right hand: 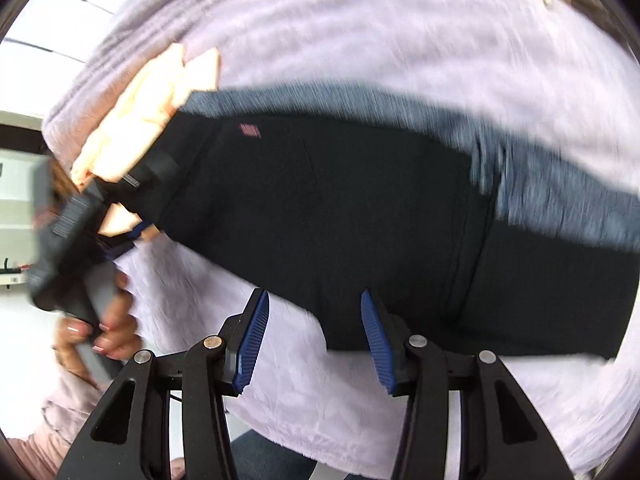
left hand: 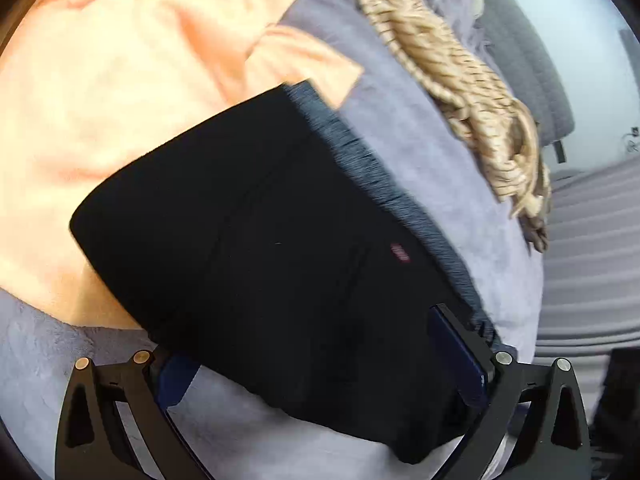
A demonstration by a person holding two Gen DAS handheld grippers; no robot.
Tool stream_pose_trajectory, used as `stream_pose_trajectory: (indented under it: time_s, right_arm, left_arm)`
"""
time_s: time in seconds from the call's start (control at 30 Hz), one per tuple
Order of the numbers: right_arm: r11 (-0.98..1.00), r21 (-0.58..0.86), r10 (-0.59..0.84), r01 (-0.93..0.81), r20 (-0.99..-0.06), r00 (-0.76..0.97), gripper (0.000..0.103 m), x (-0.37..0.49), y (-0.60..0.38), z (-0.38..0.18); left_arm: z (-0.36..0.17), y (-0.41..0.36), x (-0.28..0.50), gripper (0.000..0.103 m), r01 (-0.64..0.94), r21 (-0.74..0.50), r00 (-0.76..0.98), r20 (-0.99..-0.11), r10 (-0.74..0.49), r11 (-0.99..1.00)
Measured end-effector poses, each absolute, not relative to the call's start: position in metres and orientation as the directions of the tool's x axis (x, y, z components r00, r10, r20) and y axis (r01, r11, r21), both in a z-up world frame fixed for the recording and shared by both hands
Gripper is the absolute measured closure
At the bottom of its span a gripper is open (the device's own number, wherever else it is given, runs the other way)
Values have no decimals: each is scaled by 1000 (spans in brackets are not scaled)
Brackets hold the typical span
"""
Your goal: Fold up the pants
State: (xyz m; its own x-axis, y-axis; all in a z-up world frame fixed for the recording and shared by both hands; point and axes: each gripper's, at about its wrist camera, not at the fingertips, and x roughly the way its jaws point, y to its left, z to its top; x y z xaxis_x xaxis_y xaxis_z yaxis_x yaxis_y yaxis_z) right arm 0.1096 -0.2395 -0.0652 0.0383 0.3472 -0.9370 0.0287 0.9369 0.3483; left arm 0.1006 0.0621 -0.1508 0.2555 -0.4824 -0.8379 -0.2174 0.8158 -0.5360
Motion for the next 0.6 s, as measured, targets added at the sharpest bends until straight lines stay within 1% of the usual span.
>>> stream_pose_trajectory:
  time_s: [0.03, 0.1, 0.13, 0.2, 0.27, 0.3, 0.33, 0.37, 0.43, 0.47, 0.53, 0.6]
  right_arm:
    - [937, 350, 349, 5, -935, 55, 51, 120, -238, -56]
    - [934, 354, 356, -41, -931, 77, 51, 139, -234, -42]
    - [932, 358, 362, -64, -928, 84, 51, 148, -231, -36]
    - [923, 373, 381, -97, -921, 85, 51, 167, -226, -28]
    - [914, 385, 397, -129, -915, 79, 51, 186, -217, -21]
    - [912, 384, 396, -144, -915, 73, 49, 194, -213, -19]
    - [910, 380, 393, -165, -918, 55, 47, 204, -205, -19]
    - [909, 379, 391, -176, -920, 41, 46, 210, -200, -20]
    - [898, 394, 402, -195, -916, -1, 46, 221, -189, -22]
    - [889, 411, 416, -203, -909, -24, 46, 226, -179, -24]
    - [874, 437, 435, -214, -898, -60, 46, 236, -159, -27]
    - [857, 456, 443, -239, -890, -107, 45, 247, -135, -29]
  left_arm:
    - [-157, 64, 101, 0, -228, -525, 247, -846, -473, 820]
    - [-163, 63, 101, 16, -228, -489, 243, -866, -437, 842]
    - [-163, 61, 101, 21, -218, -465, 237, -878, -415, 858]
    - [-163, 59, 101, 47, -197, -404, 234, -904, -358, 893]
    - [-159, 55, 99, 53, -157, -354, 247, -918, -311, 922]
    - [-153, 46, 98, 57, -109, -296, 270, -927, -259, 949]
    - [-147, 37, 94, 57, -50, -229, 298, -933, -204, 972]
    - [-142, 23, 90, 58, 19, -135, 333, -933, -134, 991]
    - [-135, -7, 78, 58, 134, 62, 408, -913, 2, 989]
    - [-134, -17, 73, 58, 171, 135, 439, -897, 47, 976]
    - [-134, -32, 65, 58, 221, 241, 491, -865, 105, 945]
    - [-134, -40, 61, 58, 244, 297, 517, -845, 136, 923]
